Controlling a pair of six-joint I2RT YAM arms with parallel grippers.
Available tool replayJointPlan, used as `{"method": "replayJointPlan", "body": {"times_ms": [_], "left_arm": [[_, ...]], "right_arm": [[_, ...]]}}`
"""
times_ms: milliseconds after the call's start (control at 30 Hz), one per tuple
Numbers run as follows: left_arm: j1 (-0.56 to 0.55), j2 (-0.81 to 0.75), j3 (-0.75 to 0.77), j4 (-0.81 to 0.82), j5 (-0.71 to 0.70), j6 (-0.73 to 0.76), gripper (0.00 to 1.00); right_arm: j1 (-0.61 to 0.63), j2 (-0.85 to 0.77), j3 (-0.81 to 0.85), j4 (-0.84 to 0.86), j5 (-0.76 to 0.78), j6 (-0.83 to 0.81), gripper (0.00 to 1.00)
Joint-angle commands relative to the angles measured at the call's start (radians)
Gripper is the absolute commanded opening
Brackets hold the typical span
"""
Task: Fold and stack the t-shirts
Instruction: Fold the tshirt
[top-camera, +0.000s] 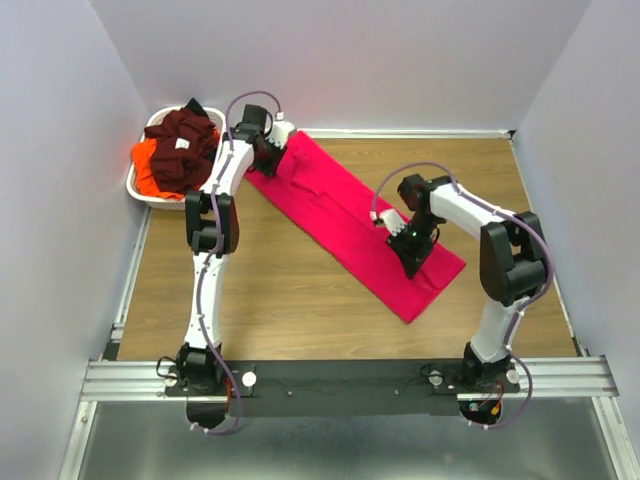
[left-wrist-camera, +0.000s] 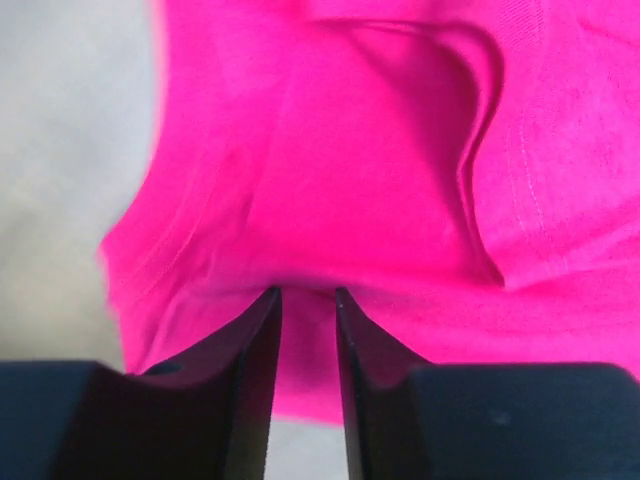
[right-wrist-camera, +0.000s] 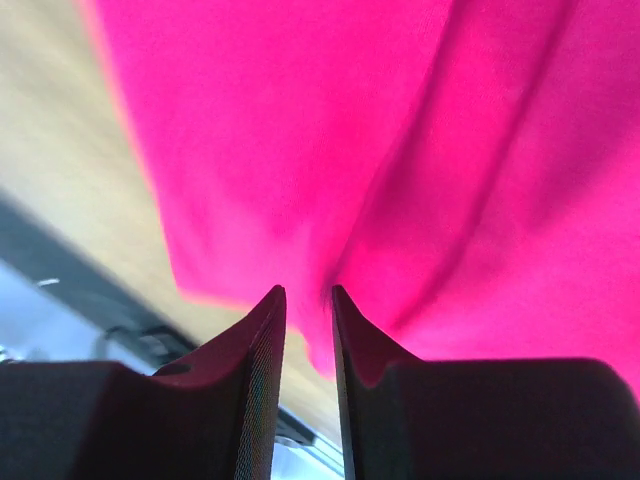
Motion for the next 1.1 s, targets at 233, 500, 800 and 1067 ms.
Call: {"method": "replayJointPlan", "body": {"times_ms": [233, 500, 800, 1067], "left_arm": [[-0.005, -0.377, -0.269, 0.280, 0.152, -0.040, 0.61], [0.009, -0.516, -0.438, 0.341, 0.181, -0.113, 0.86], [0.009, -0.478, -0.444, 0.274, 0.171, -0.141, 0.55], [-0.054, -0.385, -0.450, 0.209, 0.132, -0.116, 0.48]], "right_arm": [[-0.019, 0.035, 0.240, -0.026, 0.029, 0.042, 0.30], [-0.014, 0.180, 0.226, 0.045, 0.130, 0.043, 0.27], [0.094, 0.156, 0.057, 0.054, 0.092, 0.039, 0.26], [0.357, 0.113, 0.043, -0.001, -0.125, 0.108, 0.27]]}}
